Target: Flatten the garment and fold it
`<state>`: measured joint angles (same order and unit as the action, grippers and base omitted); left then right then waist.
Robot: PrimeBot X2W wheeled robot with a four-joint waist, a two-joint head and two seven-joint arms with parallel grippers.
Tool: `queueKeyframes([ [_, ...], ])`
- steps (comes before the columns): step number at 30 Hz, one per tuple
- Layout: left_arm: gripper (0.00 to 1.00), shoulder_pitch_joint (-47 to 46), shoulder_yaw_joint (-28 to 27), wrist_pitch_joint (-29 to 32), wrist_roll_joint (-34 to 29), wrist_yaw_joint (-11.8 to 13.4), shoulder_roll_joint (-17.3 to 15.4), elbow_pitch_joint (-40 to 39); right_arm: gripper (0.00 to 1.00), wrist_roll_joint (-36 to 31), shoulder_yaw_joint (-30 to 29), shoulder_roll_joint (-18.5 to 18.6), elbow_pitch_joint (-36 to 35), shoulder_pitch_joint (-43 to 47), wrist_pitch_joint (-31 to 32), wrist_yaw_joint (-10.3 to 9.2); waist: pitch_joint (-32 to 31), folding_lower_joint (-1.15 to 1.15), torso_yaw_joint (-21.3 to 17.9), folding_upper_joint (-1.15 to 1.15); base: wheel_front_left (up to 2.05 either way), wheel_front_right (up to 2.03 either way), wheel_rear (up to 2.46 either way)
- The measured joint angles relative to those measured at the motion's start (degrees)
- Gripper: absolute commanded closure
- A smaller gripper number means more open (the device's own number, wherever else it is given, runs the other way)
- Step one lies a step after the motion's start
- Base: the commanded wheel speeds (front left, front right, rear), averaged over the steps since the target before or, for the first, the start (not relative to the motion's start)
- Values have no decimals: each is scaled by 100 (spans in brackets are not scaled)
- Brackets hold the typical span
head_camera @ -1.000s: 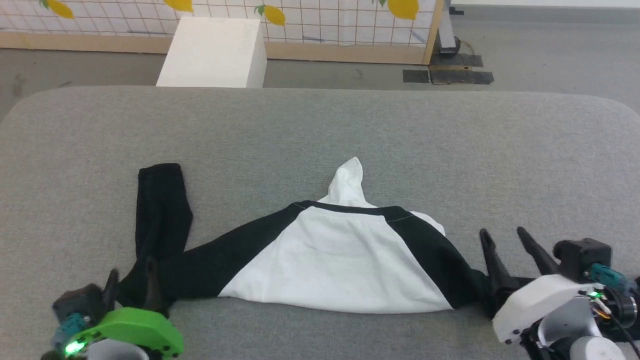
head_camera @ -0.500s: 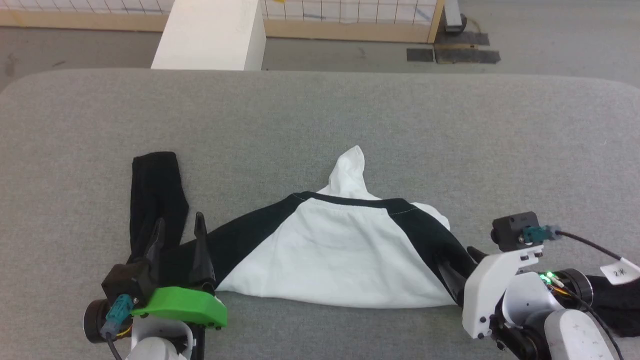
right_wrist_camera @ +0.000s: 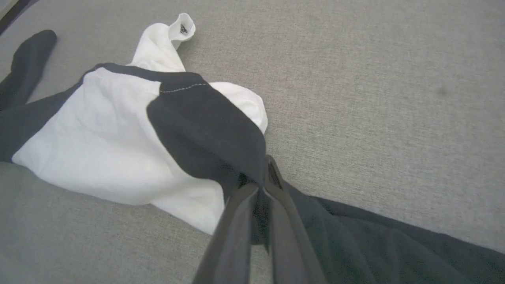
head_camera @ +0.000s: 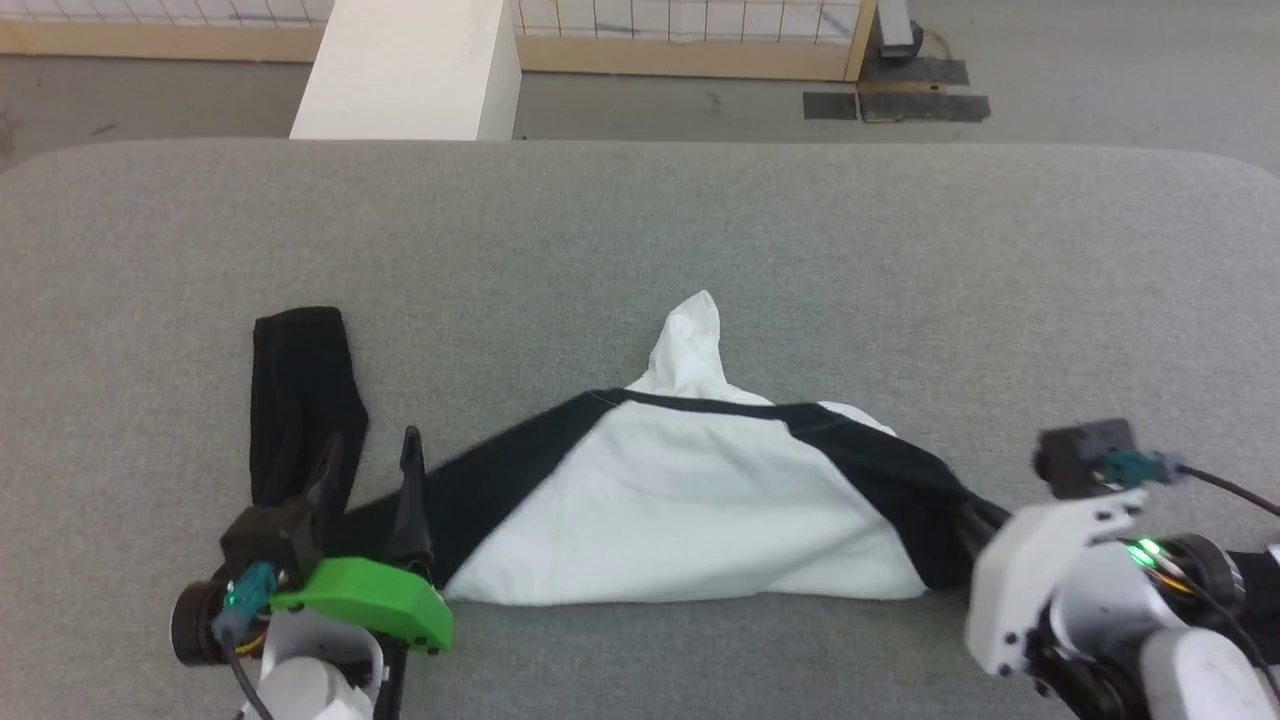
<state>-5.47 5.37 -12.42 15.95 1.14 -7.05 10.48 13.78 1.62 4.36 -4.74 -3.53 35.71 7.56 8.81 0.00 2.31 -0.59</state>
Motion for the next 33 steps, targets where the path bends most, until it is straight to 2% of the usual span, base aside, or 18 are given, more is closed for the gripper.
queueKeyframes([
  [7,0,-271,347,712,-52,-297,-219,127,100,-409,-665,-69,-463,660,-86,0,-109,0,-162,0,0,0,0],
  [11,0,-376,843,1462,-54,-626,-358,233,100,-388,-692,-127,-536,796,-85,0,-128,0,-295,0,0,0,0],
  [13,0,-441,1065,1887,-86,-702,-478,274,100,-367,-672,-133,-549,802,-85,0,-122,0,-354,0,0,0,0],
  [18,0,-626,1445,2984,-127,-772,-829,377,100,-263,-653,-136,-536,801,-100,0,-37,0,-439,0,0,0,0],
  [24,0,-1015,1696,3710,-252,-816,-1065,520,100,-198,-547,-137,-522,772,-154,0,148,0,-480,0,0,0,0],
  [30,0,-1235,1752,4279,-260,-805,-1123,578,100,-153,-468,-137,-504,701,-196,0,293,0,-543,0,0,0,0],
  [31,89,-1253,1771,4366,-230,-806,-1132,560,100,-137,-458,-137,-494,701,-197,0,305,0,-554,0,0,0,0],
  [32,100,-1255,1778,4433,-186,-806,-1143,534,100,-118,-452,-137,-483,701,-197,0,312,0,-561,0,0,0,0],
  [33,100,-1254,1795,4473,-138,-810,-1155,504,100,-116,-449,-137,-478,701,-197,0,314,0,-563,0,0,0,0],
])
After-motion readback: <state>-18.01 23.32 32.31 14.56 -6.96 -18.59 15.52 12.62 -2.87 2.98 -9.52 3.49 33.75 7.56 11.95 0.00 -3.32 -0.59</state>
